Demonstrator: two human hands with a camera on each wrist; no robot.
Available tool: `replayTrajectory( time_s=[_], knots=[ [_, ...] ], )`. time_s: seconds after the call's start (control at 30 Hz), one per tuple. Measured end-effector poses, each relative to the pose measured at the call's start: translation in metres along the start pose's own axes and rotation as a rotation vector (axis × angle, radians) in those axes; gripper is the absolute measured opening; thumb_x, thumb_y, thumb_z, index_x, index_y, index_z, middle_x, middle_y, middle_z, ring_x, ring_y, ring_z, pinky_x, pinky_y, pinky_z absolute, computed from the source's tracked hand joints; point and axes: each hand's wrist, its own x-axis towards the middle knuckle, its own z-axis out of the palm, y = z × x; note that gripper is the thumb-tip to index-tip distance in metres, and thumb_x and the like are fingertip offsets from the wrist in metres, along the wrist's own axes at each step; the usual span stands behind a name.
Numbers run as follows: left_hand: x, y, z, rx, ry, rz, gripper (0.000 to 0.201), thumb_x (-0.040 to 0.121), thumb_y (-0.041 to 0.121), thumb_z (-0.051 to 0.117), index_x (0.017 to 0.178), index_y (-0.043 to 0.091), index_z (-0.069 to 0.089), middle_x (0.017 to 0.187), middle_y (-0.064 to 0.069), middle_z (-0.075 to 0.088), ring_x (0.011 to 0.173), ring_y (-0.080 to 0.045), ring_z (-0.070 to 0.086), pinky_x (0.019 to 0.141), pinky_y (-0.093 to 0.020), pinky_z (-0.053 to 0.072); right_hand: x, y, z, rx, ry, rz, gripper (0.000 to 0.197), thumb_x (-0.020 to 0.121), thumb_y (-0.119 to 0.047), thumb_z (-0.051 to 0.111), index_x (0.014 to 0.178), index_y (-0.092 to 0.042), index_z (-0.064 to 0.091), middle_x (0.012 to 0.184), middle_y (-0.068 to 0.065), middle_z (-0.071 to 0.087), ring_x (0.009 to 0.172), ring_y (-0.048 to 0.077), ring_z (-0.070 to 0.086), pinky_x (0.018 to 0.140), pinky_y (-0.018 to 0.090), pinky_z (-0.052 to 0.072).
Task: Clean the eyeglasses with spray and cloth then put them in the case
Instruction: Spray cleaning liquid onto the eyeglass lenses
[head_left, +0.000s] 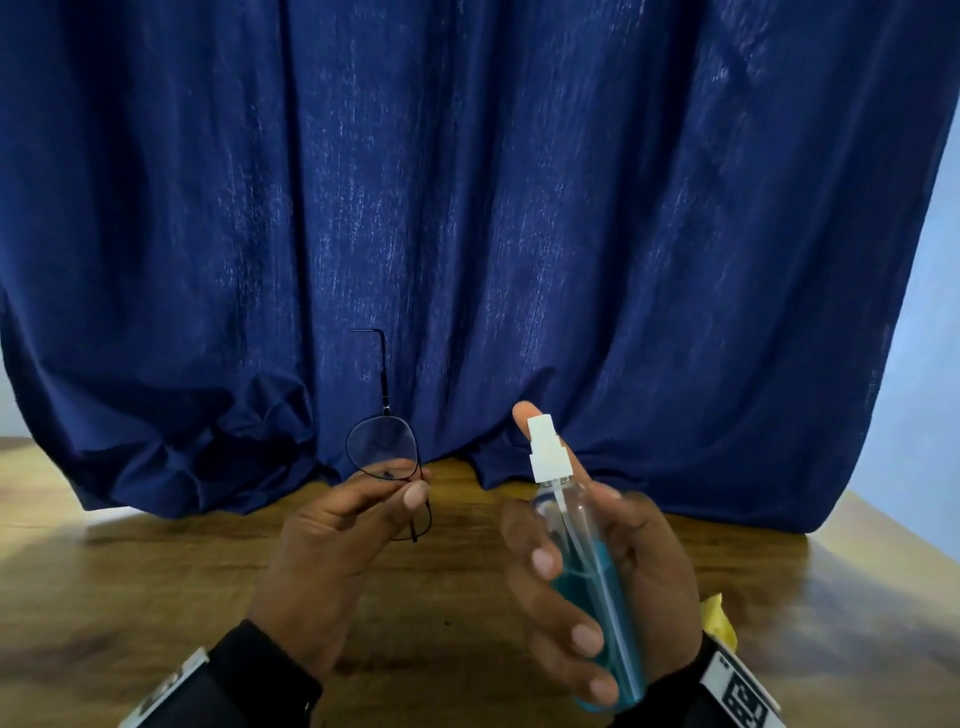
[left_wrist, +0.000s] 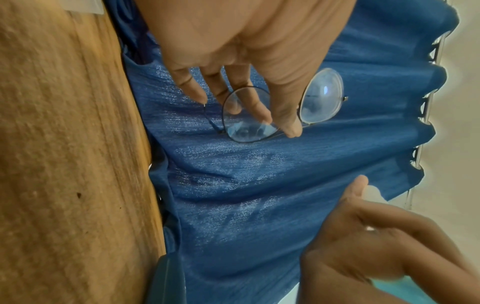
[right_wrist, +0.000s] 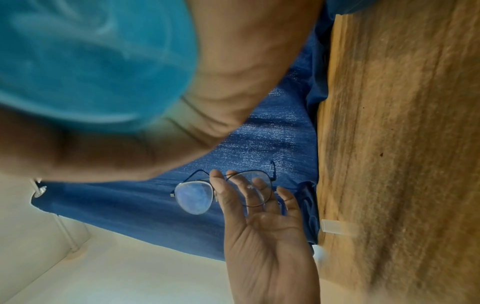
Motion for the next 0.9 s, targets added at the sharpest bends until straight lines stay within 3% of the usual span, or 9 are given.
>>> replayTrajectory(
  time_s=[0.1,0.17,0.23,0.3,0.4,0.53,0.67,0.8,0.9],
  knots=[
    [-0.001,0.001,0.002,0.021,0.012,0.018,0.019,0.074,0.026,0.074,0.089,0.019,0.083,0.111,0.003,0.078,0.105,-0.006,0.07,0.075,-0.018,0.055,-0.002,-0.001,0.004,-0.071,0.009,-0.015,0.054,0.102,-0.03,0.042,0.154,-0.037,0.029,0.092,0.015,0.054,0.062,0.018,0.064,0.045,0.027,0.054],
    [-0.001,0.003,0.004,-0.013,0.025,0.019,0.016,0.076,0.025,0.073,0.087,0.02,0.083,0.11,0.002,0.079,0.105,-0.004,0.071,0.082,-0.021,0.052,-0.001,0.0,0.008,-0.259,0.075,-0.032,0.056,0.1,-0.031,0.051,0.15,-0.048,0.033,0.094,0.016,0.056,0.061,0.02,0.063,0.048,0.03,0.055],
    [-0.003,0.005,0.006,-0.033,0.025,0.018,0.017,0.08,0.023,0.071,0.091,0.019,0.083,0.108,0.005,0.08,0.106,0.0,0.07,0.091,-0.022,0.046,-0.002,-0.001,0.012,-0.703,0.235,-0.085,0.059,0.094,-0.034,0.059,0.142,-0.06,0.038,0.09,0.013,0.059,0.056,0.023,0.058,0.047,0.035,0.055],
    [-0.003,0.007,0.007,-0.019,0.023,0.02,0.018,0.084,0.024,0.07,0.097,0.018,0.082,0.109,0.008,0.079,0.108,0.003,0.069,0.092,-0.021,0.045,-0.003,-0.004,0.015,-1.278,0.357,-0.197,0.06,0.094,-0.038,0.057,0.145,-0.058,0.034,0.082,0.003,0.061,0.054,0.024,0.055,0.048,0.038,0.055],
    [-0.001,0.009,0.003,0.023,0.034,0.032,0.019,0.088,0.023,0.07,0.102,0.017,0.081,0.11,0.007,0.079,0.108,-0.001,0.07,0.089,-0.02,0.048,-0.004,-0.007,0.015,-1.811,0.377,-0.412,0.061,0.093,-0.034,0.059,0.147,-0.047,0.034,0.08,-0.011,0.058,0.057,0.01,0.056,0.052,0.016,0.048],
    [0.001,0.011,-0.003,0.053,0.088,0.056,0.016,0.088,0.019,0.072,0.1,0.014,0.082,0.11,0.003,0.079,0.109,-0.006,0.071,0.093,-0.022,0.052,-0.004,-0.012,0.008,-1.968,0.434,-0.444,0.059,0.092,-0.034,0.057,0.145,-0.047,0.034,0.084,-0.02,0.057,0.066,0.004,0.059,0.058,0.005,0.043],
    [-0.002,0.013,-0.002,0.092,0.058,0.055,0.016,0.087,0.023,0.073,0.099,0.018,0.082,0.11,0.004,0.078,0.108,-0.005,0.07,0.088,-0.022,0.058,-0.002,-0.006,0.006,-1.986,0.384,-0.361,0.06,0.094,-0.036,0.055,0.141,-0.059,0.025,0.095,-0.016,0.059,0.068,0.007,0.062,0.054,0.008,0.046],
    [-0.004,0.012,0.002,0.143,0.032,0.079,0.013,0.088,0.022,0.074,0.097,0.019,0.083,0.11,0.006,0.077,0.109,-0.004,0.069,0.093,-0.028,0.058,-0.004,0.001,0.01,-2.009,0.376,-0.395,0.055,0.092,-0.037,0.054,0.139,-0.053,0.031,0.081,-0.017,0.056,0.064,0.003,0.058,0.056,0.003,0.039],
    [-0.005,0.012,0.002,0.134,0.025,0.094,0.014,0.087,0.021,0.074,0.098,0.018,0.083,0.109,0.006,0.077,0.107,-0.002,0.069,0.09,-0.019,0.057,-0.003,0.005,0.011,-2.034,0.425,-0.428,0.052,0.092,-0.035,0.055,0.137,-0.05,0.035,0.083,-0.018,0.055,0.066,0.002,0.059,0.056,0.002,0.039]
  ],
)
